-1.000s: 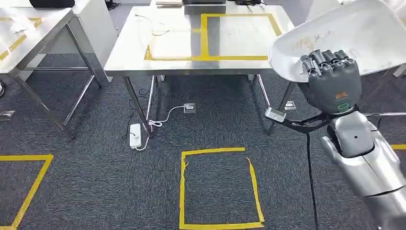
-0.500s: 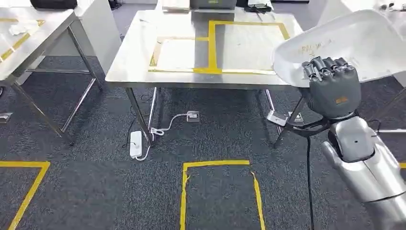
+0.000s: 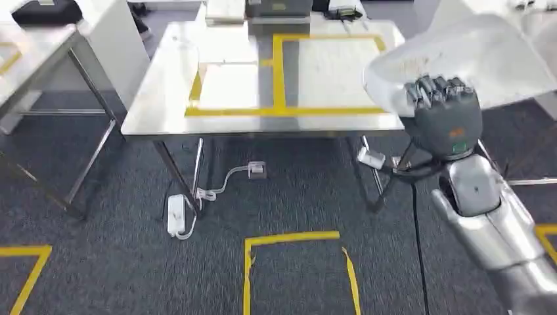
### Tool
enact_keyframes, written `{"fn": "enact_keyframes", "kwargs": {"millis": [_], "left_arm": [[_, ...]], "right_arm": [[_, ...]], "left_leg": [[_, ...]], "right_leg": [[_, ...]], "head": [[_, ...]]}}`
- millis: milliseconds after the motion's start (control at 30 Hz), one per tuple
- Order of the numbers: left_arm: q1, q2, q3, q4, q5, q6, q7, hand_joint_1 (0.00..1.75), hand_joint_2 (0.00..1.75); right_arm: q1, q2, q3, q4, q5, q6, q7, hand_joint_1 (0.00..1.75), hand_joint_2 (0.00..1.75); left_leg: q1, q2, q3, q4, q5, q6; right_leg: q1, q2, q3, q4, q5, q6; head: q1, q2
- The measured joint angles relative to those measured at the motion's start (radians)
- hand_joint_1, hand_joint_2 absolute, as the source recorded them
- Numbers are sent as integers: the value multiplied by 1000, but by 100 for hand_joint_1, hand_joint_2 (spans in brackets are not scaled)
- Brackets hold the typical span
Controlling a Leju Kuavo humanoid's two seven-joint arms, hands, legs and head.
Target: Take the parts from the cabinet and place them on the table.
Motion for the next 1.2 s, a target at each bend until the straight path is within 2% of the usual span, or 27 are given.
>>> {"fn": "enact_keyframes", "kwargs": {"millis": [67,100,167,200,267,333,367,400,433,467,500,567,600,667,700,733,800,833,867,900,933,967,1000,1067,1100,1167,1200], "left_arm": [[-4,-1,0,-1,-1,0,3,0,175],[-7,-4,0,0,-1,0,7,0,175],[-8,-3,0,-2,-1,0,14,0,175],[-9,-3,0,-2,-1,0,16,0,175],[-9,-3,0,-2,-1,0,17,0,175],[-9,-4,0,-2,-1,0,16,0,175],[-9,-4,0,-2,-1,0,16,0,175],[-10,-5,0,-2,-1,0,14,0,175],[-9,-6,0,-2,0,0,14,0,175],[-9,-16,0,2,0,0,14,0,175],[-12,-11,0,0,2,0,14,0,175],[-14,-15,0,-2,3,0,14,0,175],[-19,-15,0,-3,3,0,13,0,175],[-28,-16,0,-3,3,0,11,0,175],[-29,-17,0,-3,4,0,11,0,175],[-27,-16,0,-3,5,0,11,0,175],[-19,-14,0,-3,5,0,11,0,175],[-17,-14,0,-3,5,0,11,0,175],[-16,-13,0,-3,5,0,11,0,175],[-15,-13,0,-3,5,0,11,0,175],[-12,-12,0,-3,5,0,11,0,175],[-2,-14,0,0,5,0,11,0,175],[-4,-13,0,0,5,0,11,0,175],[-5,-13,0,0,5,1,12,0,175],[-7,-15,0,0,5,1,11,0,175],[-14,-15,0,0,5,1,13,0,175],[-15,-16,0,0,4,1,17,0,175]], "right_arm": [[0,1,-5,-2,2,0,3,175,175],[-3,1,-7,-2,3,1,3,175,175],[-6,2,-7,-1,-4,9,-17,175,175],[-12,2,-5,3,-9,16,-27,175,175],[-21,3,2,19,-16,19,-42,175,175],[-30,9,10,38,-21,20,-48,175,175],[-37,14,15,48,-22,22,-50,175,175],[-43,18,20,57,-22,24,-50,175,175],[-48,22,24,66,-22,26,-52,175,175],[-52,26,30,79,-22,32,-53,175,175],[-57,27,33,87,-22,34,-53,175,175],[-67,29,35,90,-23,32,-56,175,175],[-86,30,35,91,-23,31,-58,175,175],[-104,32,35,93,-26,30,-59,175,175],[-106,37,37,97,-26,31,-61,175,175],[-104,42,40,102,-26,32,-64,175,175],[-102,50,50,113,-27,32,-63,175,175],[-102,52,52,117,-28,32,-63,175,175],[-102,55,52,120,-29,32,-61,175,175],[-102,56,52,123,-29,32,-61,175,175],[-102,62,53,126,-29,32,-61,175,175],[-100,65,54,133,-29,32,-61,175,175],[-101,72,59,140,-28,31,-63,175,175],[-103,72,62,143,-30,30,-61,175,175],[-108,72,62,143,-29,31,-61,175,175],[-113,72,63,146,-31,31,-61,175,175],[-117,75,65,153,-33,33,-63,175,175]], "left_leg": [[-1,-4,14,-5,-15,16],[1,-6,30,-5,-23,24],[5,-11,65,-13,-49,36],[4,-12,82,-14,-63,37],[3,-16,120,-17,-96,40],[2,-21,164,-17,-129,39],[0,-23,191,-17,-150,38],[-2,-23,217,-17,-170,37],[-4,-23,235,-19,-187,37],[-2,-21,244,-18,-204,35],[-5,-31,266,-17,-222,27],[-2,-26,301,-9,-231,13],[-3,-26,292,11,-209,6],[-2,-18,210,155,-147,-2],[-1,-15,161,221,-142,-4],[-1,-15,116,267,-176,-9],[-1,-14,49,279,-302,-11],[-1,-14,29,260,-344,-9],[-1,-14,19,219,-355,-7],[-1,-13,19,163,-329,-7],[-1,-11,19,93,-235,-7],[-1,-7,16,13,-50,-9],[-2,-5,5,-10,8,5],[-4,-6,23,-7,-15,19],[-4,-5,29,-9,-25,27],[3,-9,58,-19,-42,36],[3,-11,74,-24,-53,41]], "right_leg": [[0,-1,27,0,20,14],[0,0,10,37,42,16],[-2,-8,-93,213,105,26],[-3,-7,-153,278,93,27],[-3,-7,-241,324,-9,30],[-4,-7,-291,294,-111,32],[-3,-7,-304,247,-118,27],[-3,-7,-309,184,-58,17],[0,-8,-309,114,63,5],[6,-13,-313,33,245,-7],[16,-5,-304,16,277,-5],[17,-1,-271,7,256,-8],[16,0,-250,7,247,-16],[13,-1,-217,3,228,-31],[13,-1,-203,3,212,-35],[13,0,-186,3,195,-35],[12,5,-147,3,159,-35],[11,7,-125,4,141,-34],[10,7,-99,4,119,-33],[7,6,-73,4,98,-31],[6,6,-46,4,75,-26],[8,7,-45,2,54,-20],[11,12,-24,14,38,-15],[11,16,-8,-5,29,-2],[11,16,-21,15,49,2],[10,6,-100,154,111,11],[8,4,-153,229,117,13]], "head": [[6,0],[6,0],[12,0],[15,0],[16,0],[19,0],[20,0],[21,0],[22,0],[19,0],[21,0],[19,0],[21,0],[17,0],[15,0],[13,0],[10,0],[8,0],[8,0],[8,0],[7,0],[3,0],[2,0],[4,0],[4,0],[7,0],[11,0]]}}
